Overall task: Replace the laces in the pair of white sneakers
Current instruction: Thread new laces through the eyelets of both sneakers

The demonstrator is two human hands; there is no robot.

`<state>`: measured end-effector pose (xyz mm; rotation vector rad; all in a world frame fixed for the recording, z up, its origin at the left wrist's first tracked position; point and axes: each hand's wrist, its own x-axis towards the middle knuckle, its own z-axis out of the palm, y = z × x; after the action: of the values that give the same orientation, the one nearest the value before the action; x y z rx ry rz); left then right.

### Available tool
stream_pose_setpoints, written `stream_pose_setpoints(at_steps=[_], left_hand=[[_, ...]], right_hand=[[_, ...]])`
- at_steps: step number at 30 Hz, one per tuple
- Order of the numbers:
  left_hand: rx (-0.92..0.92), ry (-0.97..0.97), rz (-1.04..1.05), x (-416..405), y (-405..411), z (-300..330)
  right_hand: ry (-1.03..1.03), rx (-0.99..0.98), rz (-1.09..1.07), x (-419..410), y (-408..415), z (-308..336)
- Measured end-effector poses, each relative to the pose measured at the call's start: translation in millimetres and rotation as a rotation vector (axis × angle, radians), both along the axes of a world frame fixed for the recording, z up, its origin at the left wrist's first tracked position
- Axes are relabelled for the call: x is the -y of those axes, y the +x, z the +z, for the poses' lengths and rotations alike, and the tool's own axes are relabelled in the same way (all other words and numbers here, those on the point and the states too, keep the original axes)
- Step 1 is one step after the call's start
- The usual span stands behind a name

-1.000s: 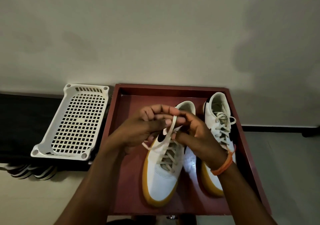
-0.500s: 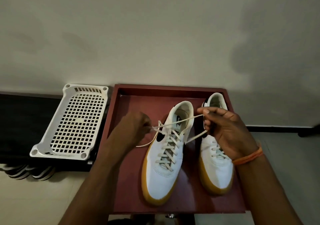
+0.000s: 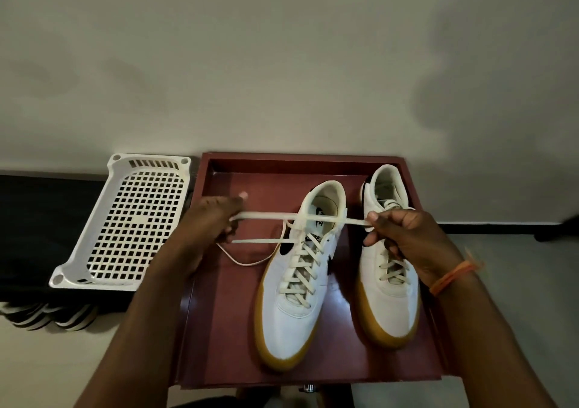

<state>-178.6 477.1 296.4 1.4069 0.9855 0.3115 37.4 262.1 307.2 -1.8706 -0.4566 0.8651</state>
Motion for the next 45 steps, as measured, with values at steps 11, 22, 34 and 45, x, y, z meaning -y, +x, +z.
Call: stream_pose_setpoints(at_steps=[11,22,34,45], left_hand=[[0.005,0.413,-0.177,47.0,41.6,5.1],[0.121,0.029,-0.251,53.9,45.7,-1.9],[0.113,0.277,-0.404,60.5,49.9,-2.5],[-0.185,1.244,-0.311,59.7,50.0,-23.3]], right_hand=[[0.099,-0.084,0.162,-21.9,-36.4,-8.3],[0.146,-0.150,0.159,-16.8,-30.4,-13.5],[0.276,-0.134,0.199,-23.7,-33.3,-17.4],[0.028,0.042,0.088,-17.4,-24.0,-26.6]])
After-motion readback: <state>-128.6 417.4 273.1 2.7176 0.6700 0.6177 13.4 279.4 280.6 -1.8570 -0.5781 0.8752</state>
